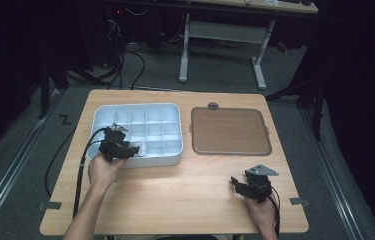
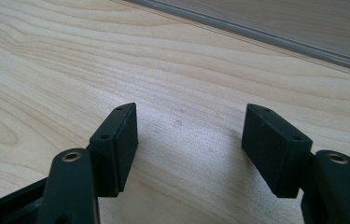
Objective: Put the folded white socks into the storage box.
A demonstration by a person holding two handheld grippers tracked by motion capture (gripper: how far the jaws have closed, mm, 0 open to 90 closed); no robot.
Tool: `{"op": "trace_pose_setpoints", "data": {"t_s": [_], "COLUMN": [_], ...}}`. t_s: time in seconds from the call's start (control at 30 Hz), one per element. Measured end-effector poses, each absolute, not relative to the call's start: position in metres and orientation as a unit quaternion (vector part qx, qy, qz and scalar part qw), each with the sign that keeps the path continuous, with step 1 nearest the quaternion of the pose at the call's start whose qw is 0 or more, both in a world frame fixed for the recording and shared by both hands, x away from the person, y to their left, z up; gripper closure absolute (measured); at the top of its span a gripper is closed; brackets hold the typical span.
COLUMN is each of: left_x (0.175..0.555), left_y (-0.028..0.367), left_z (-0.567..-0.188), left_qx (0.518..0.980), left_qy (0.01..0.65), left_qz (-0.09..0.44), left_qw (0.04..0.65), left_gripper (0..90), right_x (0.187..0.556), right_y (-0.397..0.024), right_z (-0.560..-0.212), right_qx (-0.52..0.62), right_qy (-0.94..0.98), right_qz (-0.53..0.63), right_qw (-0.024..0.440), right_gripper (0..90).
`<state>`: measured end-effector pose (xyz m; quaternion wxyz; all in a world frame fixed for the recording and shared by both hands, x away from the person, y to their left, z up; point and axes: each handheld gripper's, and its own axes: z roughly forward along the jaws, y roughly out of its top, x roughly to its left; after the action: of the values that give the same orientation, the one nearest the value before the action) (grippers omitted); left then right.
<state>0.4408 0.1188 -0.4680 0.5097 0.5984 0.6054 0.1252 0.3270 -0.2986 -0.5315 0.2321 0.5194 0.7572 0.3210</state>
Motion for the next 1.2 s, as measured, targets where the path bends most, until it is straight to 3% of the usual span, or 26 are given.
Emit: {"op": "trace_pose_setpoints", "data": {"t_s": [0.33, 1.2], "left_x": [0.423, 0.384], "left_y": [0.131, 0.165], "left_z": [-0.45, -0.461], "left_qx": [0.578, 0.534], "left_qy": [0.593, 0.609], "left_qz": [0.129, 0.119], "left_qw": [0.546, 0.574], "left_gripper": [49.3, 46.6], "right_x": [0.327, 0.327], "right_y": [-0.298, -0.298], "right_z": [-0.531, -0.531], "right_qx": [0.52, 0.52], "right_qy": [0.757, 0.757], "right_qz": [0.321, 0.321], "right_qw": [0.232, 0.232], "right_gripper": [36.5, 36.5]}}
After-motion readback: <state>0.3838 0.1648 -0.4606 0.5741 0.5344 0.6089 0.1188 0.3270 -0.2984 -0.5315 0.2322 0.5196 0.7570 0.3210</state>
